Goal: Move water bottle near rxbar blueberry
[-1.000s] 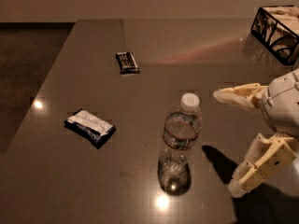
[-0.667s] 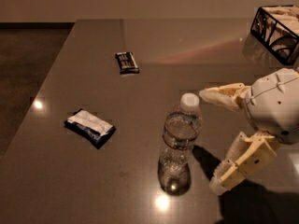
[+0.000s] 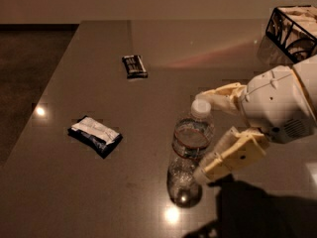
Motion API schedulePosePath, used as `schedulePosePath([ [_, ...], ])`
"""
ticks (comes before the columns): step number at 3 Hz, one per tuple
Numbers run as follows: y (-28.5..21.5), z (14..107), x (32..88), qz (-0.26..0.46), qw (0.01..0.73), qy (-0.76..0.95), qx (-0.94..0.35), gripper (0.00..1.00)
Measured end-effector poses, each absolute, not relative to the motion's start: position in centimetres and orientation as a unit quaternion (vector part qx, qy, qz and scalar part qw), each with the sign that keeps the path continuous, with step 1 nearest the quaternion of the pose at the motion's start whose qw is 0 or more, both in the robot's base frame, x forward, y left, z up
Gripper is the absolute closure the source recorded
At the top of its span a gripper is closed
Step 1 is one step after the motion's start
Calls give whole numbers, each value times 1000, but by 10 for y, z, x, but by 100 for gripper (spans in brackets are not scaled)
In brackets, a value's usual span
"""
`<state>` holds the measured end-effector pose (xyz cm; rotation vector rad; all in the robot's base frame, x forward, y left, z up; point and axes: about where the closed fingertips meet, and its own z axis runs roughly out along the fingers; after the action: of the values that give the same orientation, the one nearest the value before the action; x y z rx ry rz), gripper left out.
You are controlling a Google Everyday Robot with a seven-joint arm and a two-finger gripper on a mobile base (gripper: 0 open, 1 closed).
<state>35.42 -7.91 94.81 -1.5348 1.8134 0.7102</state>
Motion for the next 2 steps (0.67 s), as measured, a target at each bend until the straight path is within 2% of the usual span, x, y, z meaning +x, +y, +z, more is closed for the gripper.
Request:
schedulePosePath([
  [2,-67,956,361,277,327,696,-576,62],
])
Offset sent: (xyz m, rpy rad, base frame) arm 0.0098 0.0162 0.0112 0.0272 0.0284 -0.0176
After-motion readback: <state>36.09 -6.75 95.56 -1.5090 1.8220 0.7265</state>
